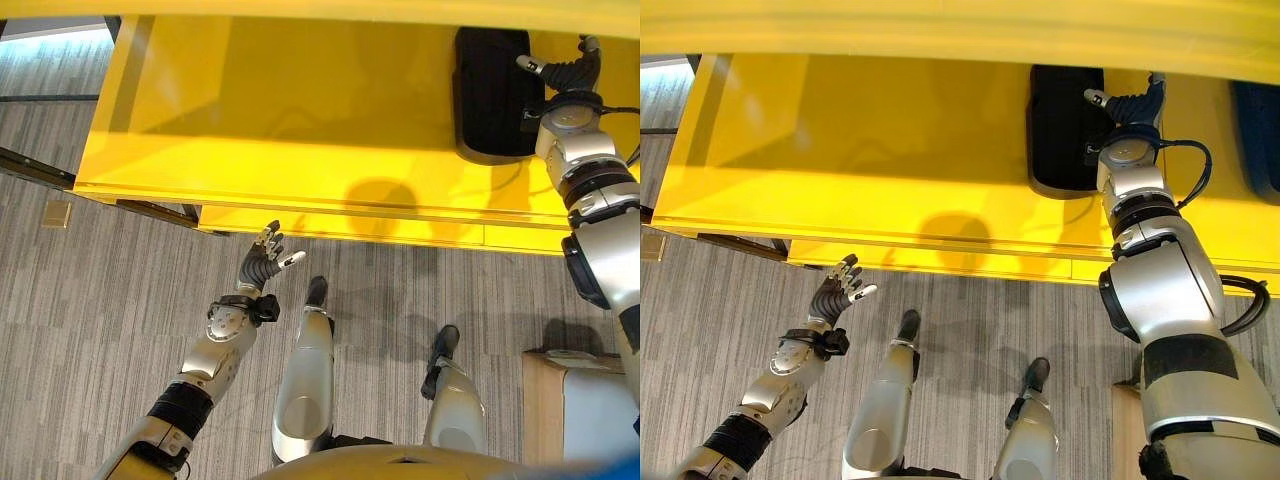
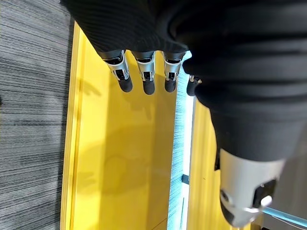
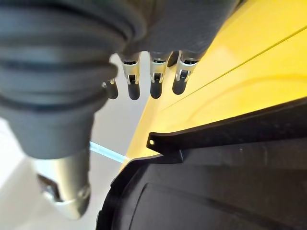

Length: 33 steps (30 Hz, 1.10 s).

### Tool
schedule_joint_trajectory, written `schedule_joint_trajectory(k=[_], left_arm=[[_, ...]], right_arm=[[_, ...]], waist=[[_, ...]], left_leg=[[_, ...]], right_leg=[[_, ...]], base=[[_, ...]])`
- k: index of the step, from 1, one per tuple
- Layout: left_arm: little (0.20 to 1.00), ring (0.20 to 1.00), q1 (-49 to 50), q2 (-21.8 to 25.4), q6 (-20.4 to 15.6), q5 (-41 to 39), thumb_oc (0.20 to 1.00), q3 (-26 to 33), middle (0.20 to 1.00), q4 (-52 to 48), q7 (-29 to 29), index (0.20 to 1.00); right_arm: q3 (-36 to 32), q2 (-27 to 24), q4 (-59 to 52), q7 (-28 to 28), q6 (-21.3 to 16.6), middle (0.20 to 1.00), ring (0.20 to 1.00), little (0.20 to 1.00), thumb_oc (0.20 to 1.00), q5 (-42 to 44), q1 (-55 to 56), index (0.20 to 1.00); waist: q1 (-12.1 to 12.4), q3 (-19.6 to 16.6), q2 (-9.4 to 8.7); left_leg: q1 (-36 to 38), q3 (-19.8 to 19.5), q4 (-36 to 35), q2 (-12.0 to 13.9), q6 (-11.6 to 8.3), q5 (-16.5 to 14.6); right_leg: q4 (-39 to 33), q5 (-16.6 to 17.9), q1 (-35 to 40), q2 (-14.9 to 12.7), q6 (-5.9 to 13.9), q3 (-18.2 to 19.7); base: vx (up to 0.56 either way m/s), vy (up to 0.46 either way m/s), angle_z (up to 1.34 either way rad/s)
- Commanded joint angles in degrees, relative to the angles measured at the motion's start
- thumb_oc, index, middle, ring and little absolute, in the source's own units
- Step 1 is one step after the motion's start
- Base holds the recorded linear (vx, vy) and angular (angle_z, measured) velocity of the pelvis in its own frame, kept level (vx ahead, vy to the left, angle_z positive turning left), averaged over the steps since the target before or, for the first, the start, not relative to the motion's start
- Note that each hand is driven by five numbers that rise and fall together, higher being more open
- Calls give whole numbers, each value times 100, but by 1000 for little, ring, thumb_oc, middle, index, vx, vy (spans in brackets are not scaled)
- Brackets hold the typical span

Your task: Move parts from the plastic box to the shelf.

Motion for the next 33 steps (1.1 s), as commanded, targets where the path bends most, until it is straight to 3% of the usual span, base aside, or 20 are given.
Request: schedule_joint_trajectory(k=[1,7,11,14,22,24,31,33], left_arm=[[1000,1000,14,154,-310,-39,1000,-151,1000,-180,100,1000],[1000,1000,81,112,-295,-21,1000,16,1000,-175,159,1000],[1000,1000,140,19,-263,-17,1000,130,1000,-111,187,1000],[1000,1000,234,-81,-199,53,1000,282,1000,-61,211,1000],[1000,1000,392,-186,-155,269,1000,471,1000,-60,154,1000],[1000,1000,515,-248,-124,415,1000,558,1000,-37,118,1000],[1000,1000,764,-365,-133,583,1000,686,1000,31,-2,1000],[1000,1000,890,-425,-147,692,1000,793,1000,60,-23,1000]], right_arm=[[243,-549,-567,-209,-343,1000,1000,1000,1000,-276,-511,1000],[154,-601,-1523,-494,-399,1000,1000,1000,1000,-583,-234,1000],[-112,-613,-2751,-621,-464,1000,1000,1000,1000,-809,352,1000],[-689,-571,-4396,-715,-492,1000,1000,1000,1000,-1359,1499,1000],[-1654,-314,-6220,-603,-601,1000,1000,1000,1000,-2159,3639,1000],[-1939,42,-7072,-417,-729,1000,1000,1000,1000,-2427,4756,1000],[-1950,331,-7882,7,-855,1000,1000,1000,1000,-2790,5992,1000],[-2025,409,-8267,149,-953,1000,1000,1000,1000,-2977,6728,1000]], waist=[[-1,-19,-54],[-138,-47,-146],[-260,-69,-207],[-405,-66,-259],[-549,-135,-304],[-622,-227,-339],[-766,-506,-475],[-888,-738,-512]], left_leg=[[41,720,-382,-230,397,272],[101,759,-368,-183,388,238],[155,779,-384,-151,389,222],[211,809,-383,-111,402,197],[324,828,-421,-63,420,173],[443,866,-566,-17,426,236],[835,991,-1079,95,397,411],[1197,1090,-1538,145,375,585]], right_leg=[[1221,-801,-255,317,-441,53],[1183,-785,-207,344,-446,89],[1140,-775,-174,360,-455,120],[1105,-763,-130,373,-458,140],[1000,-759,-18,372,-443,150],[822,-677,68,376,-418,149],[215,-415,344,446,-333,215],[-236,-209,607,475,-276,246]], base=[[0,0,0],[1,1,-1],[3,1,-1],[11,-10,-5],[16,-21,-5],[48,-37,-6],[65,-21,-19],[142,0,-2]])
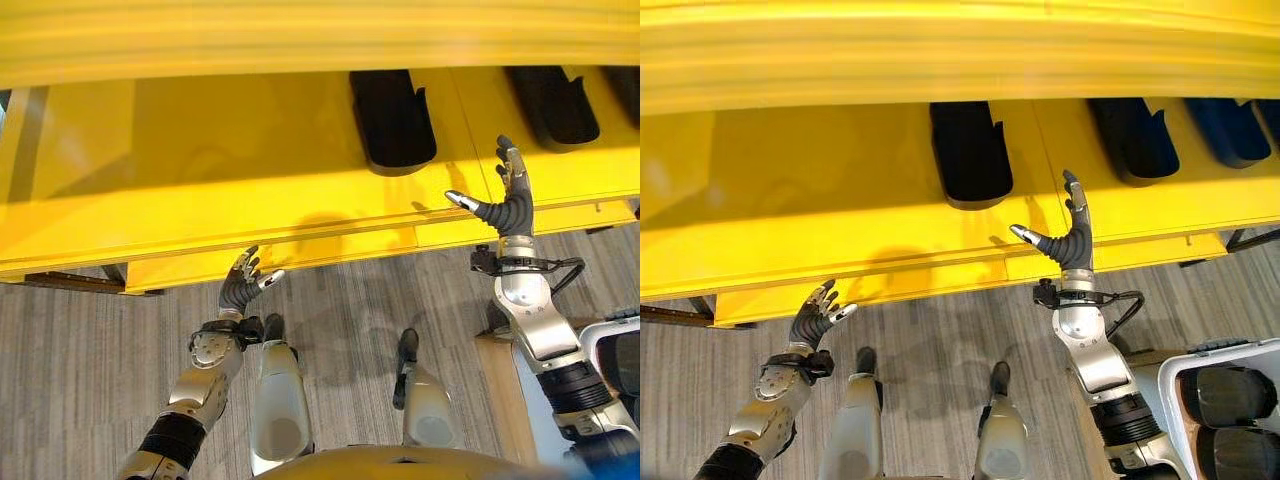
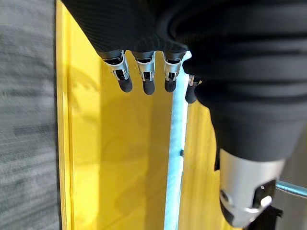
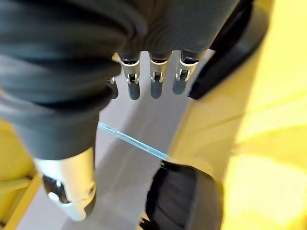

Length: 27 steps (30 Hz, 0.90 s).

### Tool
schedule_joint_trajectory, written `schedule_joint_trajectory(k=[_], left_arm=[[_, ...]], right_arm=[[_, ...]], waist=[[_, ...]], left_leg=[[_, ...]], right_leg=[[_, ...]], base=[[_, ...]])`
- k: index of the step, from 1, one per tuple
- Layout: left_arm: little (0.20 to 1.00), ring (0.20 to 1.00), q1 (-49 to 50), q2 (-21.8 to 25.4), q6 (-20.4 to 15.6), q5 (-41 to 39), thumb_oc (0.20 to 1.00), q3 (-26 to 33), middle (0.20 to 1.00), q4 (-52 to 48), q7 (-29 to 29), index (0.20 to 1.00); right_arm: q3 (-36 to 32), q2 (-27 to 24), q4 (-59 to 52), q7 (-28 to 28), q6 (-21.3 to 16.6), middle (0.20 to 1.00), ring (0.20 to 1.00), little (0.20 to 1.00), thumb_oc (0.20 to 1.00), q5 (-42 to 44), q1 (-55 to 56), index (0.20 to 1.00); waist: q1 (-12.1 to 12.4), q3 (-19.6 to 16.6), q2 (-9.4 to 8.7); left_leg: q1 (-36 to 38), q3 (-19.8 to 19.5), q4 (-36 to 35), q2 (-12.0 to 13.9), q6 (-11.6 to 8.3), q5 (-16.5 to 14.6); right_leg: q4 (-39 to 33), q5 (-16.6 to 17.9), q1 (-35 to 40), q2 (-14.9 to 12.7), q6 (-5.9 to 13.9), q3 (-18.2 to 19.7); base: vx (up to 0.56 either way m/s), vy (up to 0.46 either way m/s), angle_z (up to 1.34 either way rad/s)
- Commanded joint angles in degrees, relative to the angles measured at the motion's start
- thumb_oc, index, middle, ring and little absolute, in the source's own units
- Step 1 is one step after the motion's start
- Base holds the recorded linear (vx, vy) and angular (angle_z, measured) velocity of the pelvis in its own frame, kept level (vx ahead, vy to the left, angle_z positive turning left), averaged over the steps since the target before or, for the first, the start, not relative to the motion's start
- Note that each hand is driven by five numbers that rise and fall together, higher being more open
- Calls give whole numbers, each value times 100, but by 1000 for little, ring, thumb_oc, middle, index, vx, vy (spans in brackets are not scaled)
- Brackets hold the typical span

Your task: Move parts from the plastic box to the shelf.

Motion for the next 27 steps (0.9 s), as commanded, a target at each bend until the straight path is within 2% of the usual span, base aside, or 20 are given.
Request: schedule_joint_trajectory(k=[1,3,5,6,7,9,12,15,17,18,20,21,22,23,24,25,26,27], left_arm=[[1000,1000,44,-98,-279,311,1000,40,1000,36,-71,1000],[1000,1000,79,-105,-281,330,1000,57,1000,19,-70,1000],[1000,1000,170,-146,-303,393,1000,148,1000,-13,-122,1000],[1000,1000,183,-146,-303,393,1000,145,1000,-18,-122,1000],[1000,1000,185,-146,-302,393,1000,144,1000,-19,-122,1000],[1000,1000,307,-185,-321,447,1000,243,1000,-107,-156,1000],[1000,1000,356,-187,-321,454,1000,282,1000,-198,-143,1000],[1000,1000,437,-229,-344,408,1000,281,1000,-292,-167,1000],[1000,1000,514,-305,-364,327,1000,324,1000,-361,-198,1000],[1000,1000,497,-349,-368,278,1000,314,1000,-391,-222,1000],[1000,1000,428,-385,-368,243,1000,262,1000,-395,-232,1000],[1000,1000,423,-385,-368,243,1000,258,1000,-394,-231,1000],[1000,1000,392,-415,-365,261,1000,232,1000,-405,-251,1000],[1000,1000,393,-413,-364,262,1000,230,1000,-405,-250,1000],[1000,1000,395,-424,-363,290,1000,223,1000,-415,-271,1000],[1000,1000,415,-428,-367,318,1000,229,1000,-419,-292,1000],[1000,1000,438,-427,-372,350,1000,222,1000,-425,-289,1000],[1000,1000,429,-451,-388,402,1000,219,1000,-466,-280,1000]], right_arm=[[-238,-239,-379,265,-551,1000,1000,1000,1000,-242,244,1000],[-218,-186,-455,344,-561,1000,1000,1000,1000,-202,454,1000],[-181,-41,-615,720,-629,1000,1000,1000,1000,169,1152,1000],[-183,-43,-628,726,-624,1000,1000,1000,1000,172,1170,1000],[-184,-43,-631,726,-623,1000,1000,1000,1000,173,1173,1000],[-262,133,-621,878,-630,1000,1000,1000,1000,490,1597,1000],[-276,172,-623,942,-597,1000,1000,1000,1000,604,1669,1000],[-170,112,-605,1036,-598,1000,1000,1000,1000,670,1589,1000],[-155,6,-661,1147,-621,1000,1000,1000,1000,666,1569,1000],[-176,-47,-703,1156,-669,1000,1000,1000,1000,656,1560,1000],[-250,-56,-709,1086,-718,1000,1000,1000,1000,637,1628,1000],[-254,-56,-707,1085,-721,1000,1000,1000,1000,636,1628,1000],[-307,-43,-736,1036,-741,1000,1000,1000,1000,645,1738,1000],[-309,-42,-740,1037,-740,1000,1000,1000,1000,645,1742,1000],[-318,-30,-734,1043,-739,1000,1000,1000,1000,648,1814,1000],[-324,-9,-727,1045,-731,1000,1000,1000,1000,661,1855,1000],[-302,11,-724,1073,-733,1000,1000,1000,1000,695,1867,1000],[-236,56,-713,1146,-734,1000,1000,1000,1000,733,1862,1000]], waist=[[1,-325,194],[-23,-409,189],[-165,-727,206],[-158,-731,204],[-155,-730,203],[-281,-992,243],[-324,-1075,261],[-352,-1114,285],[-334,-1145,300],[-315,-1121,288],[-306,-1063,282],[-317,-1062,291],[-375,-1011,232],[-375,-1011,232],[-392,-1008,207],[-370,-992,179],[-339,-986,164],[-265,-1001,137]], left_leg=[[740,767,-1442,-142,370,828],[864,819,-1599,-115,344,889],[1234,991,-2064,-37,258,1047],[1258,1001,-2092,-37,257,1059],[1267,1005,-2100,-37,257,1062],[1627,1165,-2363,53,216,1119],[1814,1227,-2423,144,201,1141],[2011,1321,-2406,306,188,1144],[2080,1359,-2403,514,110,1307],[2005,1310,-2301,647,59,1503],[1791,1280,-2050,758,-7,1892],[1771,1254,-2039,767,-16,1898],[1595,1520,-1717,791,47,1929],[1580,1515,-1686,792,49,1912],[1564,1621,-1569,735,93,1812],[1555,1566,-1448,558,163,1606],[1544,1412,-1404,264,252,1365],[1415,1020,-1362,-508,499,919]], right_leg=[[208,-363,237,272,-155,-20],[72,-296,323,280,-142,-10],[-285,-130,546,318,-80,39],[-299,-124,558,319,-79,44],[-302,-122,563,319,-79,46],[-339,-174,727,382,-65,137],[-188,-301,767,440,-96,226],[60,-530,762,624,-192,457],[179,-715,782,875,-336,555],[178,-785,819,1077,-473,589],[94,-789,923,1256,-618,530],[84,-782,926,1266,-626,512],[-5,-745,994,1312,-726,418],[-17,-739,1001,1312,-725,417],[-82,-713,1037,1326,-748,391],[-173,-670,1097,1312,-738,421],[-244,-633,1120,1293,-731,464],[-382,-514,1126,1291,-700,536]], base=[[71,8,-2],[79,0,-7],[115,4,-11],[55,1,-11],[46,-15,-10],[92,-48,-12],[27,-52,-29],[-14,-126,-30],[-84,-296,-44],[-118,-334,-34],[-107,-276,-15],[-116,-248,-6],[-81,-154,4],[-105,-215,17],[-40,-93,27],[-44,-122,41],[-15,-87,13],[-9,-55,-5]])
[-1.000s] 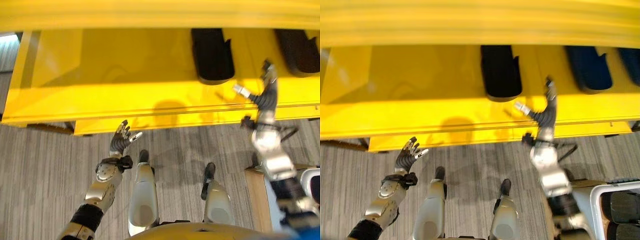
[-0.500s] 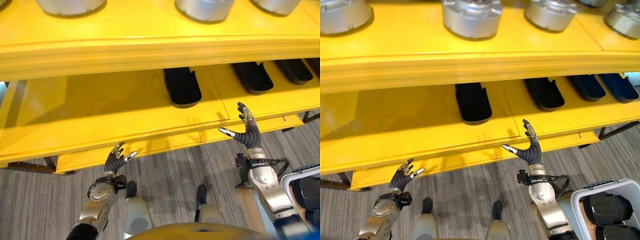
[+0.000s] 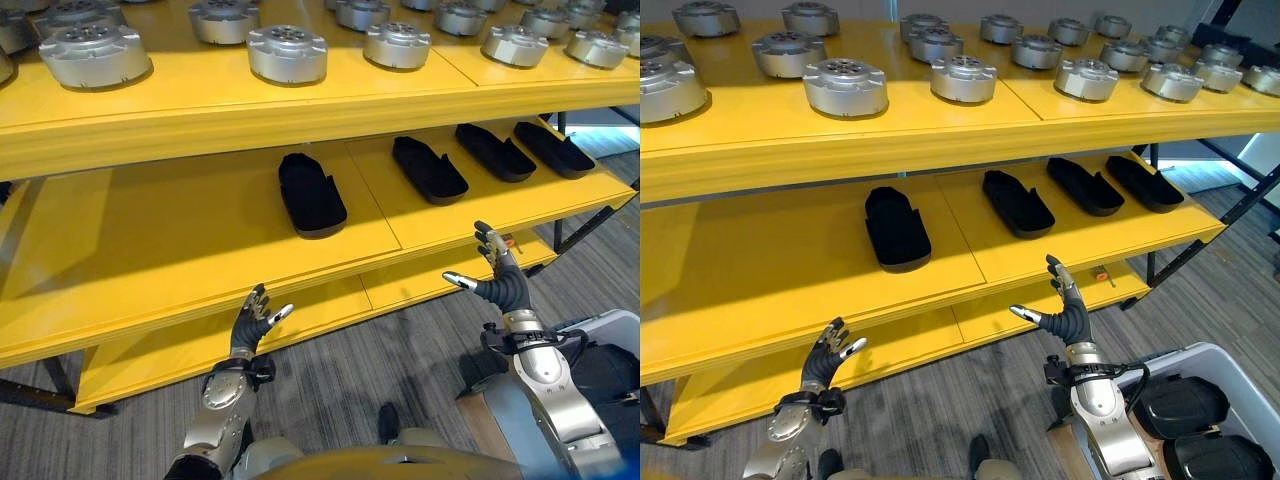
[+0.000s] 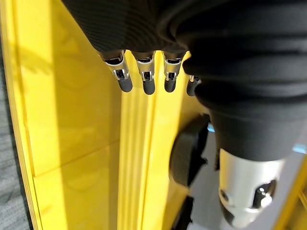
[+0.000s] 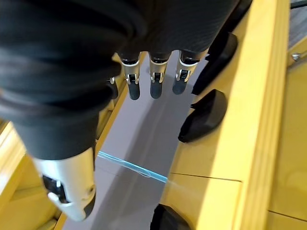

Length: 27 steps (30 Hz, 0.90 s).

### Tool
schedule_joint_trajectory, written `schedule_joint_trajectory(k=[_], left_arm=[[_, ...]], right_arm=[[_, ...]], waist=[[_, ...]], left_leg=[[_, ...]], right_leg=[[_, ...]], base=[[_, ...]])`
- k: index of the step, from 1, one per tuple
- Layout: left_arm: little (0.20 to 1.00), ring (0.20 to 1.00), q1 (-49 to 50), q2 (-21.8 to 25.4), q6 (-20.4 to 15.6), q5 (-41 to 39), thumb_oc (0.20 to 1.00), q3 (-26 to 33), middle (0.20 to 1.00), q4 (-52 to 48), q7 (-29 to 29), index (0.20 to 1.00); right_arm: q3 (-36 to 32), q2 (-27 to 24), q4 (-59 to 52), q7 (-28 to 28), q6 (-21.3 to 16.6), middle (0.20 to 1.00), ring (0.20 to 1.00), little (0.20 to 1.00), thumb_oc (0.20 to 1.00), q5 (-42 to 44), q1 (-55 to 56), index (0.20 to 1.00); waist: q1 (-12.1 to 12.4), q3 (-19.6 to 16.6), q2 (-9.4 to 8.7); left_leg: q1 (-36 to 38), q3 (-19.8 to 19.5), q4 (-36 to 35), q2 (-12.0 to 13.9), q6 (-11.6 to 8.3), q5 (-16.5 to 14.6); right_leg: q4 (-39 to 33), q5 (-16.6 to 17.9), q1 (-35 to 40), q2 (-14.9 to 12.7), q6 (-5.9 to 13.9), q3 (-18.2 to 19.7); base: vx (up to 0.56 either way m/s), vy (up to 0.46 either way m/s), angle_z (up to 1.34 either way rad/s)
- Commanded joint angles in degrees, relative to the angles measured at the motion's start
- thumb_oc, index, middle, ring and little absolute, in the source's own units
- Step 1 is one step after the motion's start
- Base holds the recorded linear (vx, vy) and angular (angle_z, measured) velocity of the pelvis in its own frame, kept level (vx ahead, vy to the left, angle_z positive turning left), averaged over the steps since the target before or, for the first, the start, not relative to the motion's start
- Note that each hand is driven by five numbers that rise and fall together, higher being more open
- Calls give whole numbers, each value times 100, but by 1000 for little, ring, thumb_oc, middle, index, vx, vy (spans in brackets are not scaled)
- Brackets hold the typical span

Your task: Move parts from the plastic box to the shelf.

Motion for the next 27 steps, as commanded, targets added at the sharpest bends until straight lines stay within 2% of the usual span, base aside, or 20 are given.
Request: schedule_joint_trajectory(k=[1,2,3,4,5,6,7,12,13,18,19,20,21,22,23,24,25,27], left_arm=[[1000,1000,-182,374,-373,131,1000,92,1000,-517,-52,1000],[1000,1000,-186,351,-393,151,1000,91,1000,-551,-54,1000],[1000,1000,-182,338,-397,146,1000,99,1000,-588,-62,1000],[1000,1000,-185,325,-428,175,1000,97,1000,-654,-69,1000],[1000,1000,-184,324,-428,176,1000,101,1000,-655,-69,1000],[1000,1000,-173,326,-435,183,1000,80,1000,-715,-40,1000],[1000,1000,-185,315,-450,168,1000,72,1000,-748,-105,1000],[1000,1000,-122,367,-440,138,1000,63,1000,-803,-138,1000],[1000,1000,-40,436,-428,100,1000,48,1000,-836,-195,1000],[1000,1000,-23,523,-417,82,1000,-11,1000,-879,-229,1000],[1000,1000,-43,541,-416,88,1000,14,1000,-879,-229,1000],[1000,1000,-67,592,-417,123,1000,33,1000,-911,-196,1000],[1000,1000,-71,593,-417,123,1000,35,1000,-910,-196,1000],[1000,1000,-48,603,-413,131,1000,58,1000,-925,-172,1000],[1000,1000,-2,626,-422,108,1000,120,1000,-909,-167,1000],[1000,1000,-3,624,-422,107,1000,124,1000,-908,-168,1000],[1000,1000,29,626,-425,62,1000,226,1000,-879,-177,1000],[1000,1000,76,586,-411,75,1000,296,1000,-820,-204,1000]], right_arm=[[-272,115,-450,48,-371,1000,1000,1000,1000,180,-252,1000],[-197,140,-409,92,-380,1000,1000,1000,1000,189,-285,1000],[-154,144,-388,125,-370,1000,1000,1000,1000,200,-325,1000],[-1,151,-272,213,-343,1000,1000,1000,1000,186,-478,1000],[4,150,-267,212,-344,1000,1000,1000,1000,186,-483,1000],[98,157,-241,246,-349,1000,1000,1000,1000,191,-582,1000],[148,166,-212,356,-324,1000,1000,1000,1000,319,-635,1000],[194,231,-270,463,-314,1000,1000,1000,1000,519,-599,1000],[260,258,-310,583,-298,1000,1000,1000,1000,653,-544,1000],[374,270,-338,642,-254,1000,1000,1000,1000,662,-553,1000],[389,288,-349,649,-240,1000,1000,1000,1000,633,-579,1000],[463,353,-342,645,-219,1000,1000,1000,1000,551,-647,1000],[463,355,-342,644,-218,1000,1000,1000,1000,550,-652,1000],[511,399,-320,630,-205,1000,1000,1000,1000,510,-679,1000],[578,421,-257,610,-191,1000,1000,1000,1000,495,-797,1000],[582,419,-255,609,-191,1000,1000,1000,1000,494,-802,1000],[587,372,-205,621,-163,1000,1000,1000,1000,408,-918,1000],[544,374,-155,589,-102,1000,1000,1000,1000,338,-938,1000]], waist=[[114,155,-229],[163,146,-221],[192,143,-210],[283,105,-179],[282,105,-179],[354,111,-189],[298,42,-150],[291,-75,-192],[271,-79,-214],[210,32,-174],[247,28,-149],[321,146,-80],[324,136,-84],[358,157,-43],[340,174,2],[340,188,9],[318,259,28],[221,294,-8]], left_leg=[[-392,-200,305,-1474,-71,409],[-400,-400,299,-1866,33,247],[-388,-541,261,-2099,110,154],[-376,-1031,223,-2602,241,74],[-374,-1029,226,-2603,246,66],[-365,-1473,298,-2857,308,-23],[-219,-1463,81,-2768,341,37],[38,-1366,-201,-2716,438,52],[139,-1128,-269,-2662,514,-9],[151,-694,-159,-2568,615,-210],[126,-547,-176,-2505,626,-224],[232,-210,-235,-2330,605,-311],[211,-204,-240,-2328,602,-290],[323,-18,-277,-2213,551,-349],[482,193,-325,-2063,494,-402],[501,195,-327,-2056,492,-409],[718,392,-323,-1961,432,-529],[1020,526,-413,-1941,357,-650]], right_leg=[[216,-630,395,259,-121,113],[170,-577,388,314,-108,191],[139,-531,374,359,-100,262],[80,-408,279,506,-91,496],[78,-411,282,505,-88,499],[103,-406,252,582,-92,716],[131,-411,227,638,-95,817],[181,-427,264,660,-79,1025],[321,-436,218,675,-34,1274],[635,-436,-63,752,92,1701],[868,-468,-240,764,134,1661],[1260,-475,-524,424,311,915],[1254,-454,-545,425,309,920],[1250,-417,-585,111,378,388],[1093,-182,-746,-269,372,-71],[1082,-178,-724,-262,372,-71],[754,124,-898,-581,425,-364],[276,559,-1064,-860,608,-488]], base=[[16,-38,-38],[27,-12,-68],[59,-19,-90],[42,-6,-77],[52,7,-53],[96,40,-55],[94,38,-82],[120,70,-54],[86,107,-59],[17,86,-76],[-28,74,-79],[-25,39,-94],[24,9,-103],[71,-58,-148],[81,-55,-129],[138,-87,-154],[145,-63,-90],[212,-143,-99]])
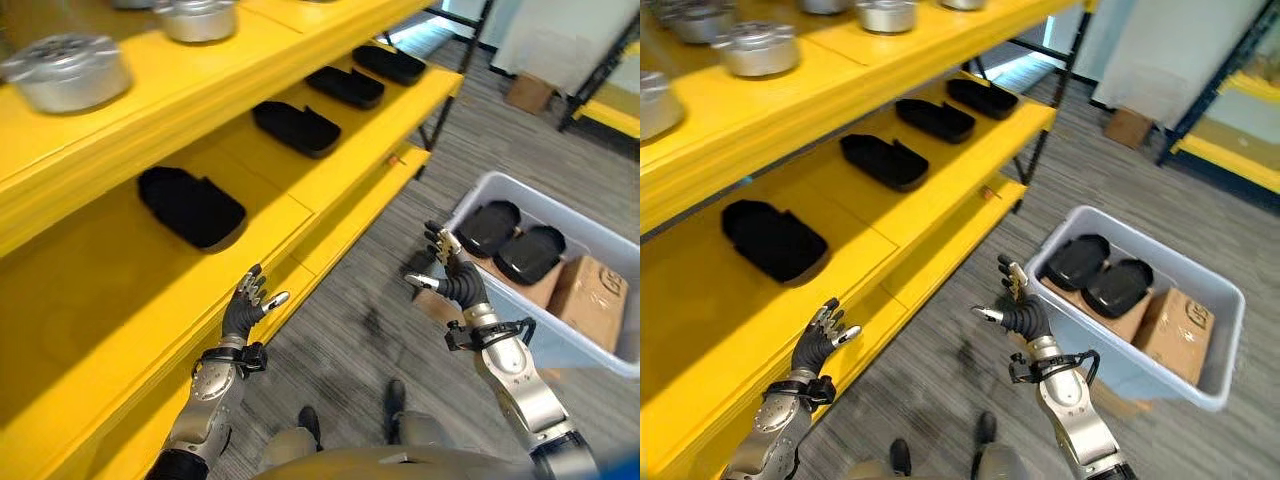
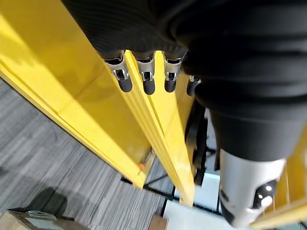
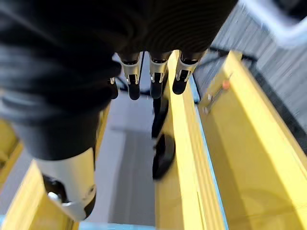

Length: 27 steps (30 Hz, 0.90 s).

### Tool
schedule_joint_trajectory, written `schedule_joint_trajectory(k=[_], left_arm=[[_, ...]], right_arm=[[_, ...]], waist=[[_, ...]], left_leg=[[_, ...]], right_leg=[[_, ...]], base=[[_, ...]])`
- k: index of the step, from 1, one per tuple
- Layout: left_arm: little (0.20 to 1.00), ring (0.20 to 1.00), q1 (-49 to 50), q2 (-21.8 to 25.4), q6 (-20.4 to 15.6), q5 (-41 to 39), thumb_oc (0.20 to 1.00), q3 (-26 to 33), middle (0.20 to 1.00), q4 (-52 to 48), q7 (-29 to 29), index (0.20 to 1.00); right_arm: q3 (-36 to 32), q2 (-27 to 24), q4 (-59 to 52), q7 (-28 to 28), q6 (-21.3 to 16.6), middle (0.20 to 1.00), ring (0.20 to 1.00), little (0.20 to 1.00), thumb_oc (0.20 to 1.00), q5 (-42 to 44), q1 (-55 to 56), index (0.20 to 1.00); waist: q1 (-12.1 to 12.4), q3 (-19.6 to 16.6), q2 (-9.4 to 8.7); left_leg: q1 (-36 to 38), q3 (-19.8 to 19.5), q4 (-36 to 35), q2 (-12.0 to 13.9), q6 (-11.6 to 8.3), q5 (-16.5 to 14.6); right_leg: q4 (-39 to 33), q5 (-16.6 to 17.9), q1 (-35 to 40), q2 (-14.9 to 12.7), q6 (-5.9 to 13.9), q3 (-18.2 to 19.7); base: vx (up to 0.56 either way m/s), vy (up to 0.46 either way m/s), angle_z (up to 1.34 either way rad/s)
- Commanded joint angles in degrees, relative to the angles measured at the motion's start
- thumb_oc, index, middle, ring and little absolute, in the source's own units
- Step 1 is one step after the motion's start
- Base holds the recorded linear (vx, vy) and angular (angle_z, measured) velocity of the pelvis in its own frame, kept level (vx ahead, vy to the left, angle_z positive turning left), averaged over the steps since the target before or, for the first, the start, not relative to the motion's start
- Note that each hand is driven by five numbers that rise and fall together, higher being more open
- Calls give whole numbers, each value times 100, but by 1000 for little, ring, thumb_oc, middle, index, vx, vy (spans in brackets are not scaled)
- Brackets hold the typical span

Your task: Move parts from the plastic box to the shelf.

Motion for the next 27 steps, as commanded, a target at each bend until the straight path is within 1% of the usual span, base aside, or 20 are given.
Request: schedule_joint_trajectory(k=[1,2,3,5,7,8,10,12,15,16,17,19,20,21,22,23,24,25,26,27], left_arm=[[1000,1000,-137,95,-291,22,1000,129,1000,-387,-97,1000],[1000,1000,-121,78,-284,51,1000,128,1000,-363,-101,1000],[1000,1000,-116,11,-249,121,1000,139,1000,-258,-125,1000],[1000,1000,-143,-64,-243,136,1000,96,1000,-235,-136,1000],[1000,1000,-211,-83,-254,97,1000,36,1000,-210,-132,1000],[1000,1000,-304,-119,-245,111,1000,-12,1000,-158,-141,1000],[1000,1000,-366,-177,-240,107,1000,-80,1000,-133,-146,1000],[1000,1000,-362,-262,-246,18,1000,-123,1000,-118,-126,1000],[1000,1000,-285,-267,-231,-56,1000,-100,1000,-136,-146,1000],[1000,1000,-237,-262,-221,-60,1000,-91,1000,-159,-154,1000],[1000,1000,-215,-272,-191,-69,1000,-148,1000,-161,-170,1000],[1000,1000,-240,-267,-158,-83,1000,-208,1000,-187,-212,1000],[1000,1000,-234,-232,-168,-69,1000,-240,1000,-212,-235,1000],[1000,1000,-237,-230,-168,-69,1000,-239,1000,-212,-235,1000],[1000,1000,-190,-233,-192,-19,1000,-261,1000,-185,-243,1000],[1000,1000,-166,-246,-203,15,1000,-270,1000,-168,-233,1000],[1000,1000,-169,-247,-204,16,1000,-271,1000,-167,-233,1000],[1000,1000,-158,-249,-220,45,1000,-254,1000,-165,-229,1000],[1000,1000,-153,-262,-231,64,1000,-259,1000,-135,-226,1000],[1000,1000,-139,-268,-257,18,1000,-238,1000,-119,-231,1000]], right_arm=[[-220,-112,-292,-80,-178,1000,1000,1000,1000,-166,-278,1000],[-230,-128,-315,-68,-168,1000,1000,1000,1000,-200,-262,1000],[-308,-148,-350,-17,-169,1000,1000,1000,1000,-198,-132,1000],[-368,-201,-367,-18,-187,1000,1000,1000,1000,-186,-85,1000],[-436,-242,-376,-52,-199,1000,1000,1000,1000,-169,-56,1000],[-536,-311,-406,-94,-222,1000,1000,1000,1000,-191,-21,1000],[-577,-356,-404,-121,-242,1000,1000,1000,1000,-146,0,1000],[-681,-469,-448,-139,-282,1000,1000,1000,1000,-133,64,1000],[-722,-541,-440,-117,-307,1000,1000,1000,1000,-90,134,1000],[-744,-558,-453,-112,-320,1000,1000,1000,1000,-73,176,1000],[-751,-612,-477,-140,-340,1000,1000,1000,1000,-42,244,1000],[-801,-628,-493,-174,-321,1000,1000,1000,1000,-27,309,1000],[-806,-620,-460,-204,-341,1000,1000,1000,1000,-24,287,1000],[-808,-618,-460,-204,-340,1000,1000,1000,1000,-24,285,1000],[-834,-634,-458,-196,-370,1000,1000,1000,1000,-68,324,1000],[-817,-631,-457,-193,-380,1000,1000,1000,1000,-83,334,1000],[-820,-631,-458,-193,-379,1000,1000,1000,1000,-84,333,1000],[-782,-612,-441,-189,-383,1000,1000,1000,1000,-116,322,1000],[-762,-610,-432,-177,-363,1000,1000,1000,1000,-151,345,1000],[-738,-579,-439,-139,-344,1000,1000,1000,1000,-112,416,1000]], waist=[[-122,162,60],[-145,163,38],[-160,42,-78],[-214,-93,-81],[-275,-124,-51],[-359,-167,6],[-441,-201,76],[-481,-209,188],[-471,-202,181],[-450,-196,125],[-331,15,-25],[-266,127,-146],[-196,166,-169],[-196,157,-180],[-165,119,-107],[-83,138,-71],[-82,134,-69],[12,155,-21],[27,158,27],[5,161,50]], left_leg=[[110,-528,194,-179,-40,-351],[188,-510,174,-178,-60,-376],[370,-483,41,-167,-152,-421],[429,-541,-8,-43,-241,-420],[436,-622,36,83,-304,-423],[516,-670,87,304,-417,-426],[469,-734,204,456,-494,-370],[403,-812,578,699,-628,44],[284,-863,1124,933,-682,589],[87,-902,1610,1017,-683,886],[-483,-1112,2593,807,-581,985],[-1016,-1028,2348,611,-444,630],[-1271,-1212,1886,458,-428,400],[-1276,-1206,1856,444,-423,434],[-1417,-1356,818,569,-566,785],[-1441,-1562,393,518,-610,1048],[-1436,-1560,355,518,-610,1085],[-1518,-1881,-17,443,-681,1252],[-1545,-1961,-161,441,-742,1344],[-1398,-1997,-128,468,-732,1258]], right_leg=[[-219,701,-499,-106,309,48],[-277,828,-496,-154,359,31],[-365,751,-256,-113,351,-113],[-232,667,-214,-12,294,-39],[-15,542,-246,45,230,-32],[260,274,-262,96,127,-147],[385,88,-254,172,26,-210],[448,-139,-189,434,-154,-187],[386,-283,-58,755,-365,-48],[313,-302,19,870,-480,32],[190,-345,206,896,-632,165],[25,-355,390,799,-568,166],[-68,-352,503,777,-473,287],[-77,-333,488,765,-472,290],[-156,-345,584,793,-383,389],[-176,-380,687,822,-365,473],[-182,-364,678,823,-366,473],[-171,-400,747,885,-334,650],[-134,-452,797,923,-323,768],[-65,-522,822,967,-322,939]], base=[[164,-147,-81],[183,-172,-28],[185,-173,1],[264,-258,21],[225,-261,11],[135,-198,0],[222,-341,1],[221,-364,23],[152,-248,-14],[138,-361,-50],[92,-330,-56],[116,-148,-47],[136,-3,-1],[251,120,-3],[243,146,-22],[244,145,-29],[191,93,-29],[163,91,-35],[231,139,-77],[172,130,-82]])
